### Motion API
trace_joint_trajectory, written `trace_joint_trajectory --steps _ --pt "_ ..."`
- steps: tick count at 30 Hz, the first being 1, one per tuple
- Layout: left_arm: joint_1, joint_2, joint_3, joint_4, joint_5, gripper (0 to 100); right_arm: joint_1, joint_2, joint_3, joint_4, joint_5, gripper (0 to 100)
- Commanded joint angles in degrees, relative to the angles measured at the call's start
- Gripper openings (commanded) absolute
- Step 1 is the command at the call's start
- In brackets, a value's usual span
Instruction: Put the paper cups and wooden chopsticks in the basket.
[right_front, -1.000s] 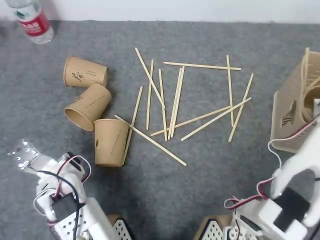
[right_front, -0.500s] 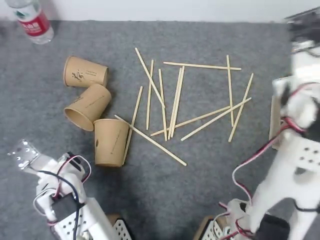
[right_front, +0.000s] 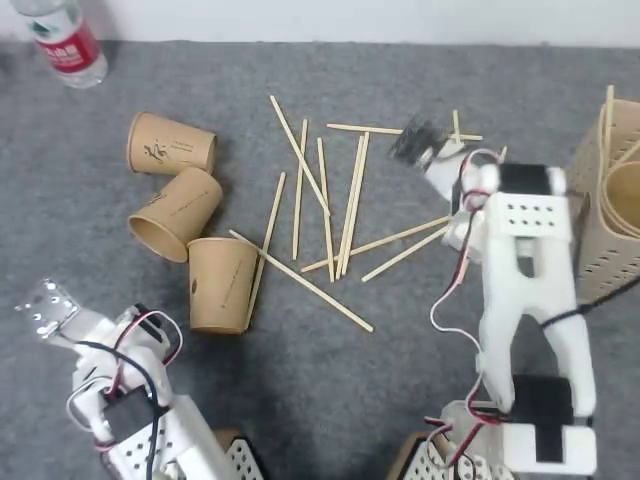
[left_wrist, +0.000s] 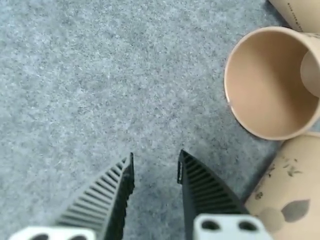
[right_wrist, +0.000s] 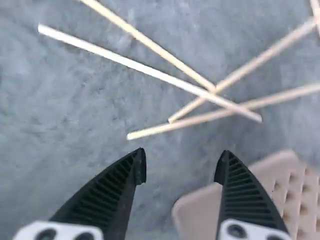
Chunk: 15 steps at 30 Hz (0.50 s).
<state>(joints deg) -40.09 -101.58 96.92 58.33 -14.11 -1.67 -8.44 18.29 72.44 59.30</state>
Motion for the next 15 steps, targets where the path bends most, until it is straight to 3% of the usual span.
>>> trace_joint_trajectory --steps 1,7,15 --pt "-0.26 0.44 -0.31 0.26 -0.53 13 -2.07 1.01 3.87 -9.89 3.52 22.3" --pt "-0.26 0.44 -0.31 0.26 -0.53 13 -7.08 10.15 2.20 -15.08 8.62 22.3" --pt "-0.26 0.44 -0.31 0.26 -0.53 13 -4.35 28.26 -13.10 -9.89 17.14 22.3"
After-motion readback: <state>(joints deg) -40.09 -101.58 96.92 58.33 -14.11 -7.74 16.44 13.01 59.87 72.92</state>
